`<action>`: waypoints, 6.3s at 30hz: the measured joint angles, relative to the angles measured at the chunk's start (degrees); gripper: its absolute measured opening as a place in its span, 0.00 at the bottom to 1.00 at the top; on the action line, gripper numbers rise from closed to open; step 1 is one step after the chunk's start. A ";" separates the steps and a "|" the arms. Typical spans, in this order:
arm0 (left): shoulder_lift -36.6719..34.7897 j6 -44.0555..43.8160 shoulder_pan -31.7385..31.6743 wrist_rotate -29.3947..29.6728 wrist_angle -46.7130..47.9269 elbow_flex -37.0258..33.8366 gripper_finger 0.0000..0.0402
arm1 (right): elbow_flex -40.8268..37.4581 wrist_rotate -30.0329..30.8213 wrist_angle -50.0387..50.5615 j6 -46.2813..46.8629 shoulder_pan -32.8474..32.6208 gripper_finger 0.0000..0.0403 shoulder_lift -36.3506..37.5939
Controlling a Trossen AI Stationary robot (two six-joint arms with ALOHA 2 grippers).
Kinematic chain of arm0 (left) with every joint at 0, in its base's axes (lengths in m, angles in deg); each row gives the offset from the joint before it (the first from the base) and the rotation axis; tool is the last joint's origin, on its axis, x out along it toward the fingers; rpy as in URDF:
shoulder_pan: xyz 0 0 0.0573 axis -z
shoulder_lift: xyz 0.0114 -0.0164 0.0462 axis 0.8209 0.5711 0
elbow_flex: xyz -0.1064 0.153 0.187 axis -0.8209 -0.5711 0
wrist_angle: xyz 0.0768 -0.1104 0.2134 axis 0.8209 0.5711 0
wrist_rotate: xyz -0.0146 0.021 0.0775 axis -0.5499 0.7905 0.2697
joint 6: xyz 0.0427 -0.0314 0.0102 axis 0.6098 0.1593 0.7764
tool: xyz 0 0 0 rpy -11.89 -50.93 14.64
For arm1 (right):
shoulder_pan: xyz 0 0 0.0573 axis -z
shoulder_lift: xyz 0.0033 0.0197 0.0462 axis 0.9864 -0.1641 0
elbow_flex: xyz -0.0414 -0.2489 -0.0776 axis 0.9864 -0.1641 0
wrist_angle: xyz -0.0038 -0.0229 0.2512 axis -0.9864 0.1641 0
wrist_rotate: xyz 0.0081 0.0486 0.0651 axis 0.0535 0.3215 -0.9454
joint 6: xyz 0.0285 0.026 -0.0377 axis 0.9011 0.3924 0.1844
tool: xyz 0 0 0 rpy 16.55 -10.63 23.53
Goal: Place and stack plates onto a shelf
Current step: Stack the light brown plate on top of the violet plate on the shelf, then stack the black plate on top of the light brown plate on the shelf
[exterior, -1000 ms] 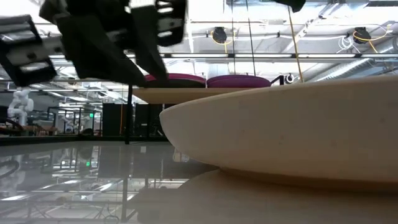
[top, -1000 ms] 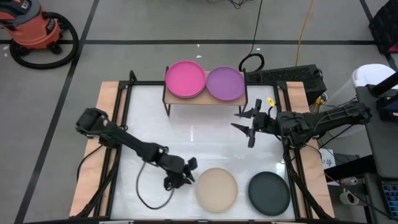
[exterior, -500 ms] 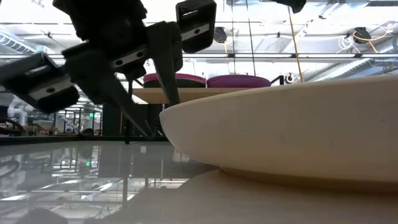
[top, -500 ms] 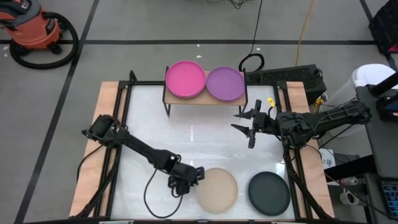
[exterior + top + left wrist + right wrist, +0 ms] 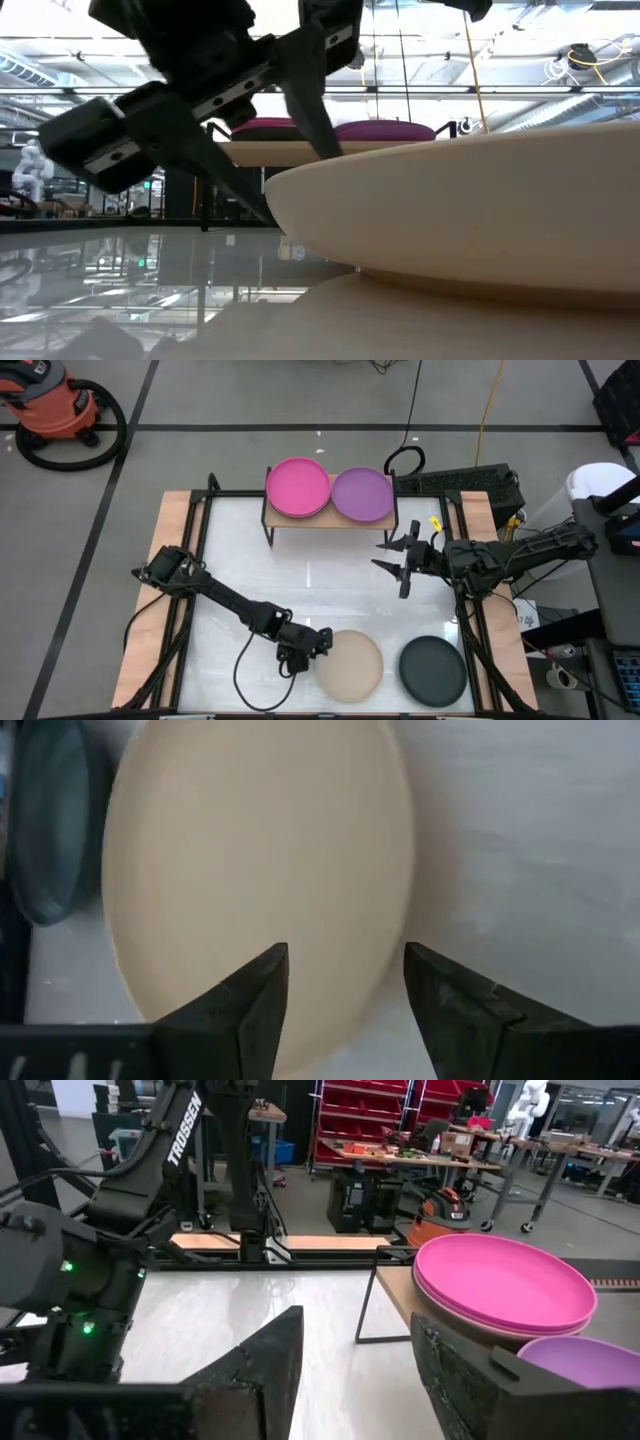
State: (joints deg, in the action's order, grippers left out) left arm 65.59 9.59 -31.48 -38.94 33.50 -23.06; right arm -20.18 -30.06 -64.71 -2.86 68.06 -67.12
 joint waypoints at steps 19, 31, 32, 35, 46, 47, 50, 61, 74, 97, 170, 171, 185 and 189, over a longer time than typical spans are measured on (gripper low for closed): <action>-4.58 -0.17 -1.76 10.21 1.97 -0.03 0.03 | 0.00 -0.04 0.22 0.51 0.00 0.42 0.18; -20.84 13.13 -16.75 19.56 4.30 -0.02 0.03 | 0.00 -0.29 -7.31 -2.26 -0.92 0.42 5.22; -20.97 15.23 -19.23 19.55 2.41 -0.01 0.03 | 0.00 -0.31 -8.25 -3.17 -1.30 0.42 5.52; -20.78 20.07 -26.39 19.29 3.34 2.41 0.03 | 0.00 -0.45 -11.86 -5.96 -2.40 0.42 6.19; -6.89 22.70 -39.44 16.17 25.69 29.04 0.05 | 0.00 -0.22 -15.30 -12.07 -4.13 0.42 6.12; -5.49 22.70 -39.80 16.13 26.77 30.92 0.06 | 0.00 -0.22 -15.33 -12.07 -4.13 0.42 6.05; -1.09 22.50 -40.71 15.65 29.47 35.68 0.06 | 0.00 -0.22 -15.11 -12.05 -4.13 0.42 6.01; 5.71 17.81 -43.07 16.29 32.90 42.20 0.24 | 0.00 -0.22 -14.02 -11.42 -4.15 0.42 6.03; -8.11 3.45 -43.13 16.90 40.37 42.24 0.42 | 0.00 -0.17 -10.83 -11.54 -4.17 0.42 6.70; -48.89 -26.38 -44.52 -6.74 5.53 1.40 0.42 | 9.34 2.07 36.95 16.60 -4.05 0.42 2.12; -59.71 -46.96 -35.11 -7.25 -33.82 -39.04 0.42 | -4.69 -18.22 31.18 31.92 -7.01 0.00 -5.32; -59.71 -47.10 -35.11 -7.26 -33.83 -39.04 0.42 | -4.12 -15.67 30.14 30.12 -6.15 0.00 -4.02; -59.71 -47.45 -35.11 -7.26 -33.83 -39.04 0.42 | -2.91 10.34 4.74 10.01 9.93 0.00 5.33; -59.71 -47.47 -35.11 -7.26 -33.83 -39.04 0.42 | -2.91 7.99 -0.49 9.81 17.34 0.00 4.62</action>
State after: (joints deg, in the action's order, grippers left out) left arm 5.89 -37.88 -66.59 -46.20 -0.33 -62.10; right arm -23.09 -22.07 -65.20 6.95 85.40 -62.50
